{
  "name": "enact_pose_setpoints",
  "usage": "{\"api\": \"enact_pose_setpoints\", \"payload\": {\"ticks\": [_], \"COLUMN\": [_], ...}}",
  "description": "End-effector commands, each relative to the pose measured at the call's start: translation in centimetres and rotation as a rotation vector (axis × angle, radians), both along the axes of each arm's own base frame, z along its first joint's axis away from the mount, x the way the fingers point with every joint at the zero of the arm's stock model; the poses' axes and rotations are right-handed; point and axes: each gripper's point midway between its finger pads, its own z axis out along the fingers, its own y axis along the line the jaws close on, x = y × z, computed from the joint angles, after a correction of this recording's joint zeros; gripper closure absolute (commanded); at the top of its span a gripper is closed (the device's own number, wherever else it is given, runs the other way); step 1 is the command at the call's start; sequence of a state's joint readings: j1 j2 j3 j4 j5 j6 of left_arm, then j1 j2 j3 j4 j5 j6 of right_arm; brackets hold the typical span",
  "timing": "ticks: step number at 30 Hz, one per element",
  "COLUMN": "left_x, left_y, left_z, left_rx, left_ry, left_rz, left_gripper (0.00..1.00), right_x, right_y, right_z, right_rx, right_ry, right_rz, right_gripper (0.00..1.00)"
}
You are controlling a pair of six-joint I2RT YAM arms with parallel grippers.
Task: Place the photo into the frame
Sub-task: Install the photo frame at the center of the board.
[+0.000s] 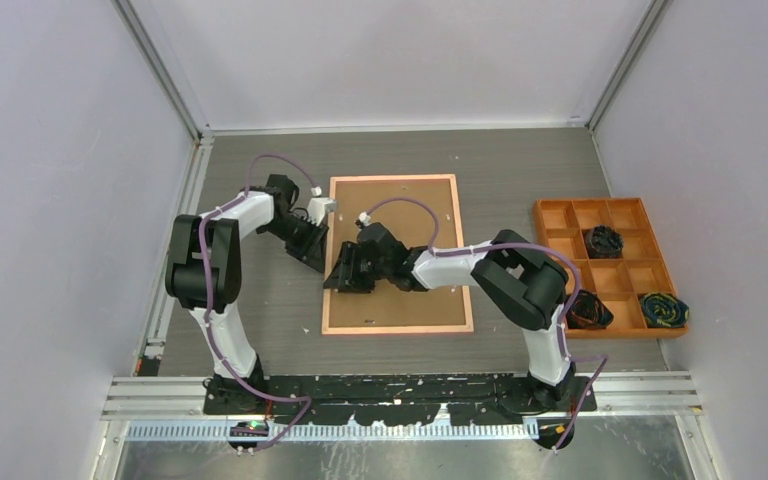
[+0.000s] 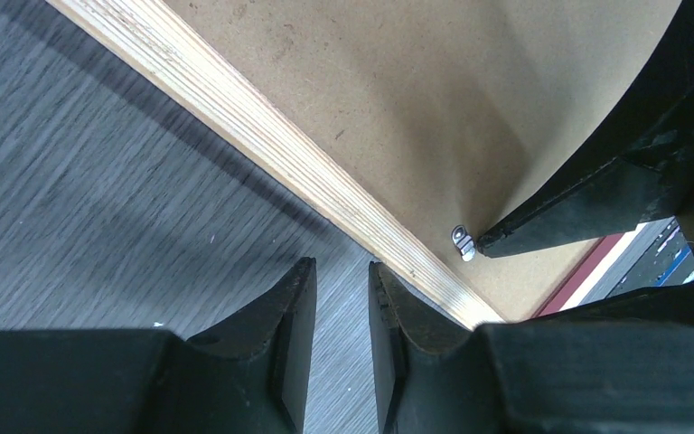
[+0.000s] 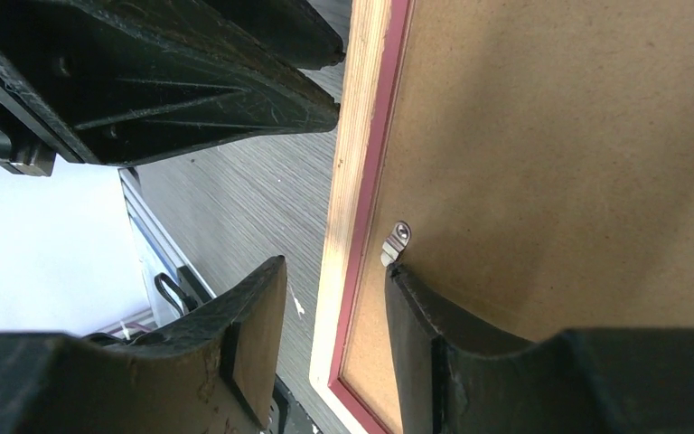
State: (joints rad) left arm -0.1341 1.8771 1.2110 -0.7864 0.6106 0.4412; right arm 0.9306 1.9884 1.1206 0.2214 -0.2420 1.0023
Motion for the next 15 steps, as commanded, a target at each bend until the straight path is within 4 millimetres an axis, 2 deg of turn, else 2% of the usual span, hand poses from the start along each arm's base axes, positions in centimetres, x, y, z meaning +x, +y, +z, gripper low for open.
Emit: {"api": "enact_pose_setpoints", "payload": {"ticks": [1, 7, 15], "left_x": [0.1, -0.1, -0.5], "left_y": [0.1, 0.2, 0.2], "left_z": [0.2, 0.2, 0.3], "left_rx": [-0.006, -0.007, -0.008], "left_ry": [-0.014, -0.012, -0.010], "left_rz": [0.006, 0.001, -0.009], "left_gripper": [0.71, 0.71, 0.72], "right_x": [0.5, 0.7, 1.1], "right_y": [1.1, 1.0, 1.0], "right_z": [1.1, 0.4, -0.4], "right_rx": [0.031, 0.010, -0.007], "right_ry": [-0.028, -0.040, -0.048], "right_rz": [0.009, 0.004, 0.005], "right_gripper": [0.51, 0.57, 0.60]}}
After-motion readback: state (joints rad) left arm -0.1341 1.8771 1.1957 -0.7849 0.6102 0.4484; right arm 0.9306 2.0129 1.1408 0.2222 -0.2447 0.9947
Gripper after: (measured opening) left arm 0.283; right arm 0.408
